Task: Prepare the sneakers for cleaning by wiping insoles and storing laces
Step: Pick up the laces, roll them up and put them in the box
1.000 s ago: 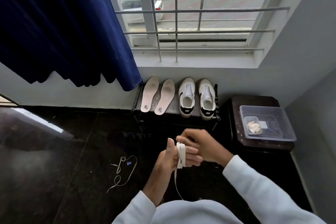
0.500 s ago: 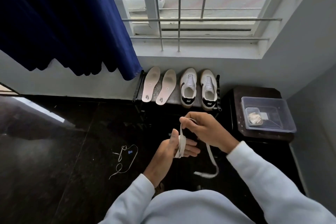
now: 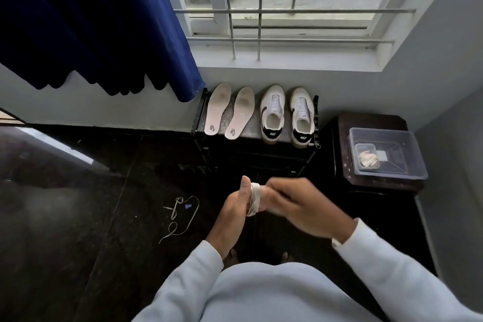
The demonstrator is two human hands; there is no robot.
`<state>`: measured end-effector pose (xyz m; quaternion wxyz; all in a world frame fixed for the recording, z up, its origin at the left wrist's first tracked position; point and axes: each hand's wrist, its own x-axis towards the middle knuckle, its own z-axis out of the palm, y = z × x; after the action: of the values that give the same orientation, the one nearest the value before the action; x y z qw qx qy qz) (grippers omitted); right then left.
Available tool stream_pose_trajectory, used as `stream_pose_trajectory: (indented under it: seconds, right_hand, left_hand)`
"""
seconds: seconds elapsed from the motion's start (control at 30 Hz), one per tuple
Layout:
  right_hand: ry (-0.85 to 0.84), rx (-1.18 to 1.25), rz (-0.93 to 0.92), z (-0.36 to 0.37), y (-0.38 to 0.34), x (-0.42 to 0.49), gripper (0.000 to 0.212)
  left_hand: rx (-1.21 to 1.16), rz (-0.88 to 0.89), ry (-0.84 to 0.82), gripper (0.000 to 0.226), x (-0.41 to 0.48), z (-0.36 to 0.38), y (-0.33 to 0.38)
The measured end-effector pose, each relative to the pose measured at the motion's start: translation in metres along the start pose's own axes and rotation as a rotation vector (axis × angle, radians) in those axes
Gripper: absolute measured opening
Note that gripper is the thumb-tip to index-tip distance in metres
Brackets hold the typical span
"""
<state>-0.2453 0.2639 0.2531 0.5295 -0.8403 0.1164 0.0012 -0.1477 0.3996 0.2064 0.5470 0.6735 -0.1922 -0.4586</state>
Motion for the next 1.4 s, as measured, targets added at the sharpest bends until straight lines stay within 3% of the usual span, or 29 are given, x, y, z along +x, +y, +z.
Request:
stream_pose_trajectory:
  seconds: [0.17, 0.37, 0.5, 0.67, 0.77, 0.9, 1.1, 1.3, 1.4]
  right_hand:
    - [0.128, 0.004, 0.118, -0.009, 0.018, 0.031, 0.026]
    - [0.051, 0.153, 0.207, 0.037, 0.053, 0.012, 0.016]
    - [0.046, 0.024, 0.179, 0.060, 0.039, -0.005, 0.022]
    - [0.020, -0.252, 0.174, 0.071, 0.026, -0.005, 0.026]
    - [0.096, -0.455, 0.080, 0.072, 0.022, -0.002, 0.033]
    - [0.272, -0.514, 0.005, 0.076, 0.018, 0.006, 0.046]
    - [0.503, -0.261, 0.079, 0.090, 0.012, 0.015, 0.023]
    - [0.697, 0.000, 0.178, 0.105, 0.006, 0.023, 0.030]
    - [0.713, 0.135, 0.241, 0.107, 0.008, 0.025, 0.025]
  left_hand:
    - [-0.079, -0.025, -0.176, 0.098, -0.003, 0.006, 0.008]
    - [-0.263, 0.016, -0.118, 0.084, -0.008, -0.005, 0.015]
    - [-0.402, -0.005, -0.007, 0.076, -0.004, -0.011, 0.020]
    - [-0.340, -0.008, 0.063, 0.068, -0.002, -0.014, 0.019]
    - [-0.297, -0.026, 0.065, 0.069, 0.001, -0.016, 0.016]
    - [-0.303, -0.051, 0.017, 0.067, 0.001, -0.024, 0.012]
    - [-0.335, -0.074, -0.059, 0.064, 0.001, -0.039, 0.008]
    - [-0.349, -0.074, -0.147, 0.062, 0.000, -0.048, 0.010]
    - [-0.323, -0.035, -0.198, 0.060, 0.002, -0.047, 0.008]
